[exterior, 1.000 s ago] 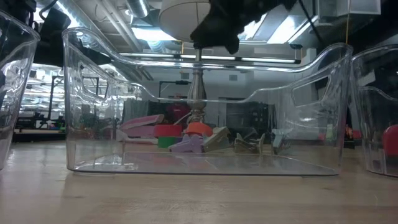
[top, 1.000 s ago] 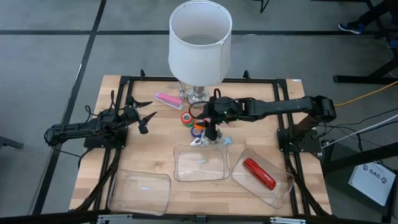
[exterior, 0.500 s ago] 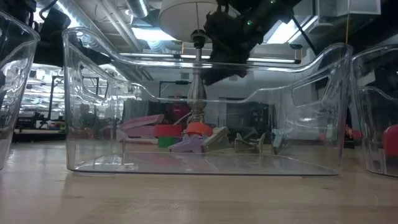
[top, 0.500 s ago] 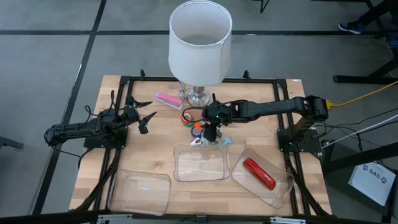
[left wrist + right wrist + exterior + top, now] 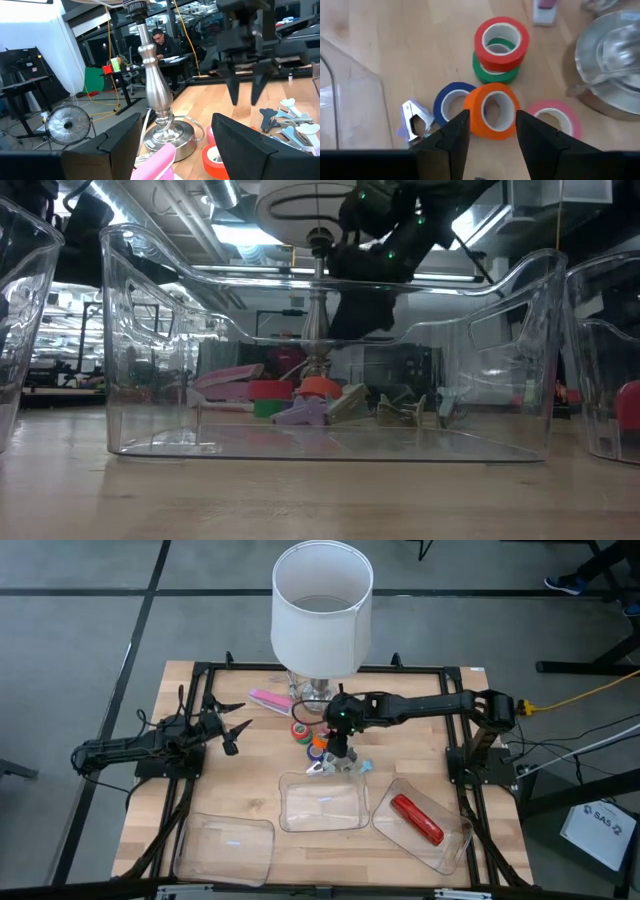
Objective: Pick and place Stapler, Stapler remover, tape
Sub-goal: Put the orange tape into the top transparent bin
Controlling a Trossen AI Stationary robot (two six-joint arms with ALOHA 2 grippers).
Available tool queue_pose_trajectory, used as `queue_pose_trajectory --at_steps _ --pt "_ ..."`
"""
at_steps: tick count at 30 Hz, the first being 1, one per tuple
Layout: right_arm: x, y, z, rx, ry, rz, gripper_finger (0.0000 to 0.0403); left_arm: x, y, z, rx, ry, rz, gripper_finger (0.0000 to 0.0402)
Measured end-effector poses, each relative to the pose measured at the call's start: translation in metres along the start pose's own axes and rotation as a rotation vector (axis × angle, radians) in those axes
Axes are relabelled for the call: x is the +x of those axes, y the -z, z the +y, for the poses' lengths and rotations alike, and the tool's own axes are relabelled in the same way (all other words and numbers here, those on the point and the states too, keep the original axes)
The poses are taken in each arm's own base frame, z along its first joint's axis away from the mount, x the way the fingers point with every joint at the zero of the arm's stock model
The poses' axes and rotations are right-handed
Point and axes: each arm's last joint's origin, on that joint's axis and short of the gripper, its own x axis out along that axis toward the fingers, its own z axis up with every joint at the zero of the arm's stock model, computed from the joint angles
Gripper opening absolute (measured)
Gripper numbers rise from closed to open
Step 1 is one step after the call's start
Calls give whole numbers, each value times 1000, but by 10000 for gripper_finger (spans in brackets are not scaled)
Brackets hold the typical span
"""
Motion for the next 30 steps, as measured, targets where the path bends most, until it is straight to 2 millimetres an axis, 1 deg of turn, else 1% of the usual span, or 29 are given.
queue_pose_trajectory --at_steps 7,11,17,21,25,30 --pt "22 5 1 -7 -89 31 160 0 0 0 0 1 0 239" --pt "33 8 -1 -2 -87 57 160 0 0 0 0 1 0 239" --pt "45 5 -1 -27 -104 71 160 0 0 0 0 1 0 239" --pt "51 2 0 -50 -103 85 160 0 0 0 0 1 0 239" --pt "50 1 0 -49 -101 96 160 0 0 0 0 1 0 239" --pt "50 6 -1 -44 -94 143 160 0 0 0 0 1 0 239"
